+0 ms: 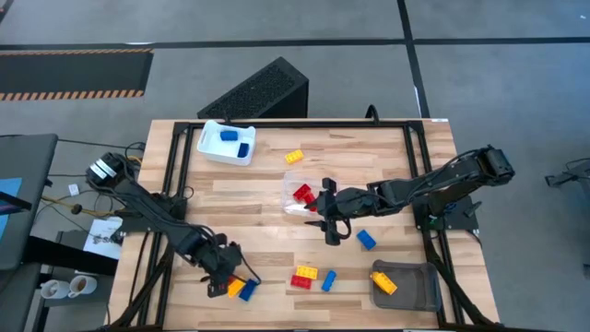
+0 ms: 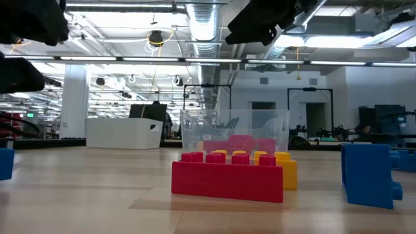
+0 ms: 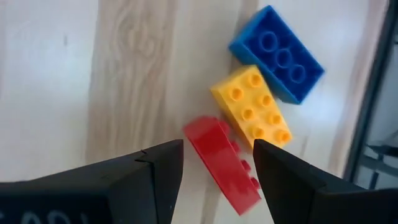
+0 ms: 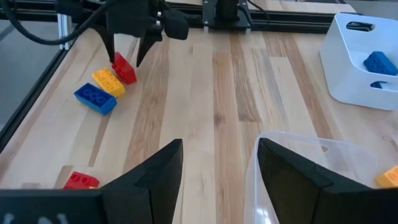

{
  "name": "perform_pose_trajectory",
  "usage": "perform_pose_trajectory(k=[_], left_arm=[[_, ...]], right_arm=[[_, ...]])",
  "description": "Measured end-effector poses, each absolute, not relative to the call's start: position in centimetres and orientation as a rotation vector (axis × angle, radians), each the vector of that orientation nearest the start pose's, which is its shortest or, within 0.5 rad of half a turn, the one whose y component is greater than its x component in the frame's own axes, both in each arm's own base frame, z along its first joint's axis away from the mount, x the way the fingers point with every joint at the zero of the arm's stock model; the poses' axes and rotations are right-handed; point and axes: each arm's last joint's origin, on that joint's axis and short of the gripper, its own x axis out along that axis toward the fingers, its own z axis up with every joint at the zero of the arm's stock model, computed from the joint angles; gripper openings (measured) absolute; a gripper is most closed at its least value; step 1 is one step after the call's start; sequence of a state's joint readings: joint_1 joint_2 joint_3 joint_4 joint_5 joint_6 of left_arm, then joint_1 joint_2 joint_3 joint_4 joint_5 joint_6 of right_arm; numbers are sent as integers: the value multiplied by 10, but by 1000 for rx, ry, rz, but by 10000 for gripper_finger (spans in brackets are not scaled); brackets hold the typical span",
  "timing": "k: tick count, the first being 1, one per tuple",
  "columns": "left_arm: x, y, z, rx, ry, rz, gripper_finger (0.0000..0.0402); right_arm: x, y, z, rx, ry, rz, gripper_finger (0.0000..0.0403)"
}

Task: Sort & place blocks by color
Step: Put the red game piece into the transparent bin

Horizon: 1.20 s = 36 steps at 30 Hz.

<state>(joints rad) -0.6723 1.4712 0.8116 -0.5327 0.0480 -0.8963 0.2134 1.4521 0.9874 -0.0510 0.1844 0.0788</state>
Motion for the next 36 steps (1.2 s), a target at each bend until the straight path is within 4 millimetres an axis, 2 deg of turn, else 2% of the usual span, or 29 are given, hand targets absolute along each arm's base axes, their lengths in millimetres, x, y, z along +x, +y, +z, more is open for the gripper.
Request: perform_pose_trajectory(k=[8,13,18,26,31,36], left_arm=[[209,-168,140,-316,1436,-27,176],[209,-165,134,-288,1490,-2,176],[205,-158,140,-252,1500,-10,160],[192,-145,142,-127,1609,67,60],[191,-142,148,-77,1564,52,60],[188,-135,177,-58,1381,34,60]], right_arm=[[312,62,262,-25,510,8,230],[312,62,261,-26,516,6,230],[312,60,261,-24,521,0,230],[311,60,260,-19,533,-1,230],[310,60,258,-7,551,-8,230],[310,60,258,3,554,-10,230]])
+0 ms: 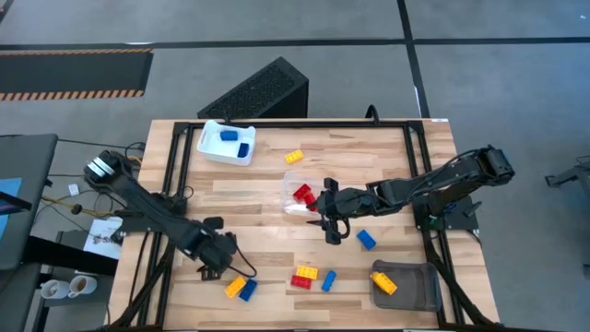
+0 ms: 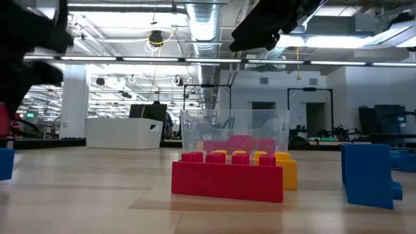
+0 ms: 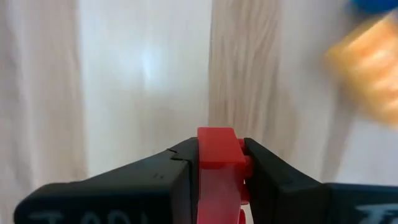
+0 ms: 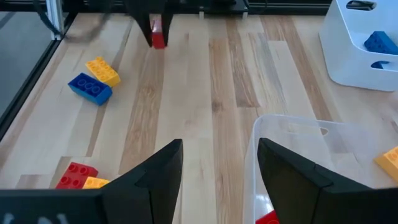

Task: Sort & place blocks by color
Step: Put the red game piece into the transparent bin

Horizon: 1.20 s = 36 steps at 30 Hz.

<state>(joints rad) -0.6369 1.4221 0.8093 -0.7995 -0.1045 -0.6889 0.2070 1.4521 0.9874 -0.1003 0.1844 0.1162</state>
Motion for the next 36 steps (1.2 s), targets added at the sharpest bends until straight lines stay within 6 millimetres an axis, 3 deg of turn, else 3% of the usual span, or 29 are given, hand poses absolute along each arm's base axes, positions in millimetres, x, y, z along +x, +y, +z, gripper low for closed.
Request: perform_pose_trajectory(k=[6,14,19,27,36], left_arm=[[179,-122,216,-69,998,-92,60],[159,-79,210,-178,524,-59,60],[152,-55,217,-182,309,10,60],[161,-45,237,-123,99,-44,60],[178,-38,223,-108,181,-63,60]], right_arm=[[310,60,258,8,555,-12,230],[310,60,257,9,563,-13,230],[310,60,257,9,563,-13,230],[306,58,265,-14,531,-42,230],[293,73,274,29,528,-35,230]])
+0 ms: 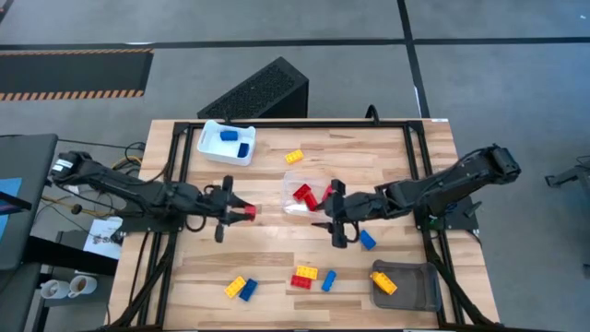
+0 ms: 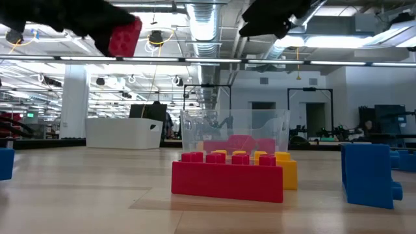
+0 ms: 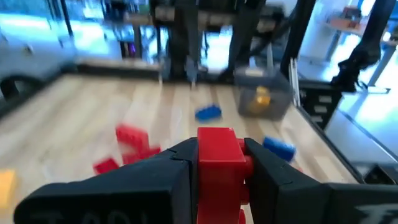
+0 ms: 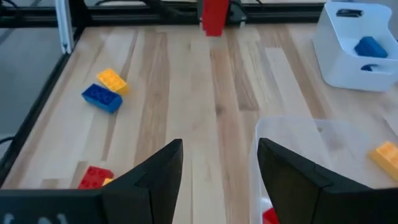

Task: Sort & place blocks by color
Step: Put the red game piece into the transparent bin, then put the yellow game piece into the black bin

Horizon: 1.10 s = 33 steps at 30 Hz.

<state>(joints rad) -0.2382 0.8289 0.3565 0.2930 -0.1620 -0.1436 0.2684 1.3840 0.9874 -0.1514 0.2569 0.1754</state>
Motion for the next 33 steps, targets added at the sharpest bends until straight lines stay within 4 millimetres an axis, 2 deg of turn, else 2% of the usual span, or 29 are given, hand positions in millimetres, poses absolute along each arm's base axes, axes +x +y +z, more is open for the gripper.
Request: perform_pose_trajectory(k=[9,13,18,23,29,33], left_arm=[[170,-38,190,-329,550,-94,60],[162,-42,180,-394,700,-110,60],[149,-47,167,-474,889,-36,70],[145,-55,167,-482,914,-77,124],[144,-59,167,-480,890,-39,193],[151,-62,175,-510,791,-95,223]], right_arm=[[284,89,270,-10,555,-108,230],[285,86,270,-8,555,-123,230],[287,79,270,-2,556,-146,230],[289,72,270,4,558,-163,230],[290,70,269,10,565,-145,230],[290,70,269,9,564,-145,230]])
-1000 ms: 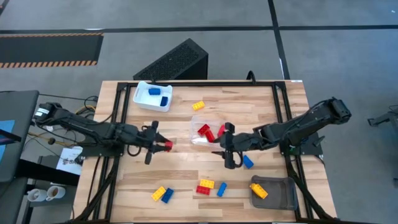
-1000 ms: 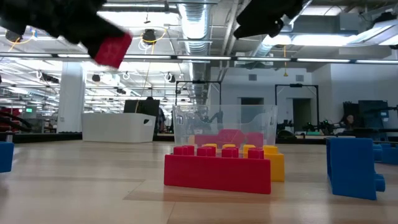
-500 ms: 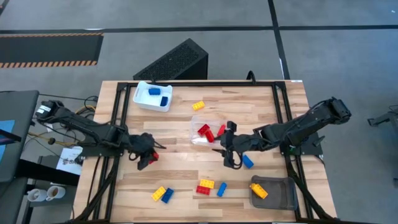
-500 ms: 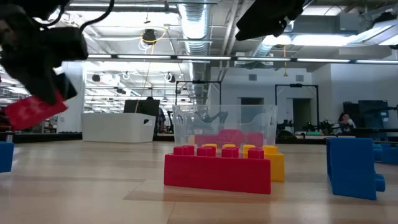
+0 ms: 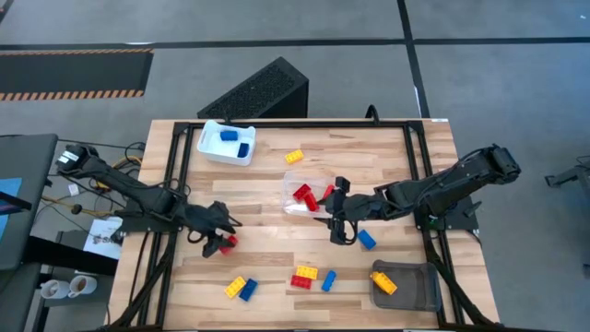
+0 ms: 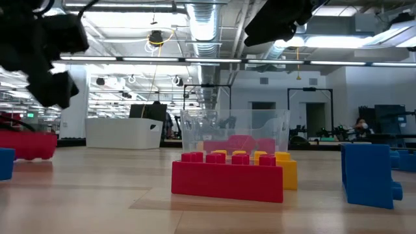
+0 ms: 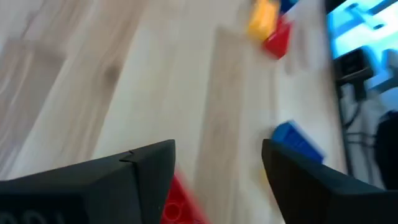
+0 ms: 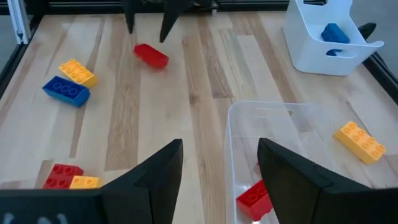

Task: Sort & place blocks by color
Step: Put the yellow game piece into the black bin

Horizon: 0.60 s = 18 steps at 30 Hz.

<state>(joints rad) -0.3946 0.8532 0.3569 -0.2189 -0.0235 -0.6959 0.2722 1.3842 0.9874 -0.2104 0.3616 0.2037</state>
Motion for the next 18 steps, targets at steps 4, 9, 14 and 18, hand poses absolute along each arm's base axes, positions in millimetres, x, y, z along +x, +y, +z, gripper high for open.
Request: perform_pose_trajectory(k=[4,9,14,18], left_arm=[[156,-63,181,-473,707,-115,236],[156,-66,183,-492,701,-165,237],[155,-93,179,-484,823,-309,231],[168,-132,176,-313,920,-430,207]], right_arm=[[290,70,270,7,564,-145,230],[290,70,270,7,564,-145,230],[290,70,269,7,564,-146,230],[290,70,270,8,559,-150,230]])
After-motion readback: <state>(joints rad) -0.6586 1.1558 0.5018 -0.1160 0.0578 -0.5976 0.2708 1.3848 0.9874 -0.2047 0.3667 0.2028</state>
